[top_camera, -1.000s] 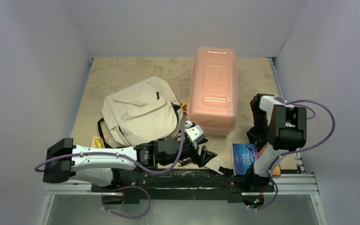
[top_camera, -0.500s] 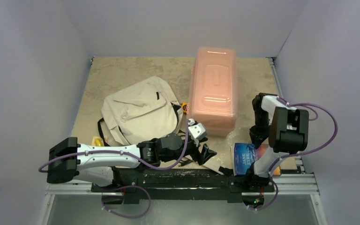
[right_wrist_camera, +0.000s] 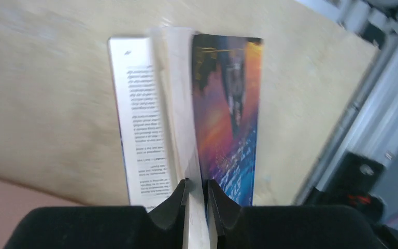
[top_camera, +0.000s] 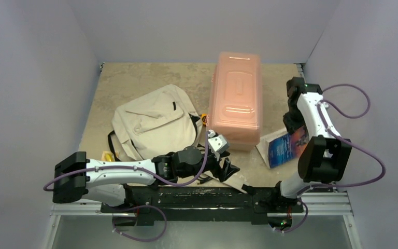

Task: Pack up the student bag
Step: Pick up the book from the center of the board.

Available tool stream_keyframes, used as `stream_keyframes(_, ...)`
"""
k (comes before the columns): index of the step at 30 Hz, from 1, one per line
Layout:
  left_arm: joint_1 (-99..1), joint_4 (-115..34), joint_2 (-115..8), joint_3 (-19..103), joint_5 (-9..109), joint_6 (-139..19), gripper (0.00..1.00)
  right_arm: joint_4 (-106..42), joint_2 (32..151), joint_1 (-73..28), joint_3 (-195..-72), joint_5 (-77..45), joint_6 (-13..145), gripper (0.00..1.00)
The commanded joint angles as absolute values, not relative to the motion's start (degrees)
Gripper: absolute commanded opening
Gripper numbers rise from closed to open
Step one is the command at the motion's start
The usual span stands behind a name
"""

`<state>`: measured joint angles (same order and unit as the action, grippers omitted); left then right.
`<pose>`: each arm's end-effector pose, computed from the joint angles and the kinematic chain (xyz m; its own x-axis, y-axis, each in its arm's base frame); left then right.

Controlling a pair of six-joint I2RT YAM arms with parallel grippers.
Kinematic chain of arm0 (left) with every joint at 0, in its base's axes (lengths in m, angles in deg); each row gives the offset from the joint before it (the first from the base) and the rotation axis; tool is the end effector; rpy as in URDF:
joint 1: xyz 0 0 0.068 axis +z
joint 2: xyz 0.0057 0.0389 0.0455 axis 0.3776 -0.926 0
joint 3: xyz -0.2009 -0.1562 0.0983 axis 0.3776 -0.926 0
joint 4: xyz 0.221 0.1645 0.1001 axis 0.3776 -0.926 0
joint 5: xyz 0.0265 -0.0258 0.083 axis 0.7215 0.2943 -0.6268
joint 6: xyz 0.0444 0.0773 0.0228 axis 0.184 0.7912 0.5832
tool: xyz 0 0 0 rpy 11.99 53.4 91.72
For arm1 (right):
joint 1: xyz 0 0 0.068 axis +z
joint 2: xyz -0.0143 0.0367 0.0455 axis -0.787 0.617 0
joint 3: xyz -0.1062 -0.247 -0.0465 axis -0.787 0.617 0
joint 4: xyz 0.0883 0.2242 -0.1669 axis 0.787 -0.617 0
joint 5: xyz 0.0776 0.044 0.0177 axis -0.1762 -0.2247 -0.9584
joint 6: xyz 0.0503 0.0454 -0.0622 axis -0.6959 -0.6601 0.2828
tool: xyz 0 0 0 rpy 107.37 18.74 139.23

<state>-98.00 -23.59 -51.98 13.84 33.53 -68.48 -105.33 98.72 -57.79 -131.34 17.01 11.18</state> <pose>0.1022 -0.3571 0.2526 -0.3621 0.0368 -0.9314 0.8540 0.4136 -0.3157 0.2946 -0.0655 0.2126 -0.3861 0.8411 -0.3787 0.9219 0.3374 -0.1906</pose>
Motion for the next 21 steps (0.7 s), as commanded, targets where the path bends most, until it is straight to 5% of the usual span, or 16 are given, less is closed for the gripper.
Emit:
stream_keyframes(1, -97.77, -21.29, -52.13, 16.12, 35.13, -69.48, 0.70, -102.67, 105.39, -53.34, -142.89, 23.60, 11.69, 0.00)
stream_keyframes(7, -97.77, -22.04, -52.02, 16.39, 35.15, -69.81, 0.70, -99.19, 110.80, -50.33, -145.73, 32.27, 15.57, 0.00)
stream_keyframes(14, -97.77, -22.47, -51.93, 16.55, 35.62, -70.31, 0.70, -81.25, 102.79, -50.12, -132.92, 35.21, 29.34, 0.00)
stream_keyframes(21, -97.77, -23.01, -51.52, 16.49, 35.22, -70.42, 0.70, -71.27, 103.34, -50.11, -130.54, 24.93, 40.95, 0.00)
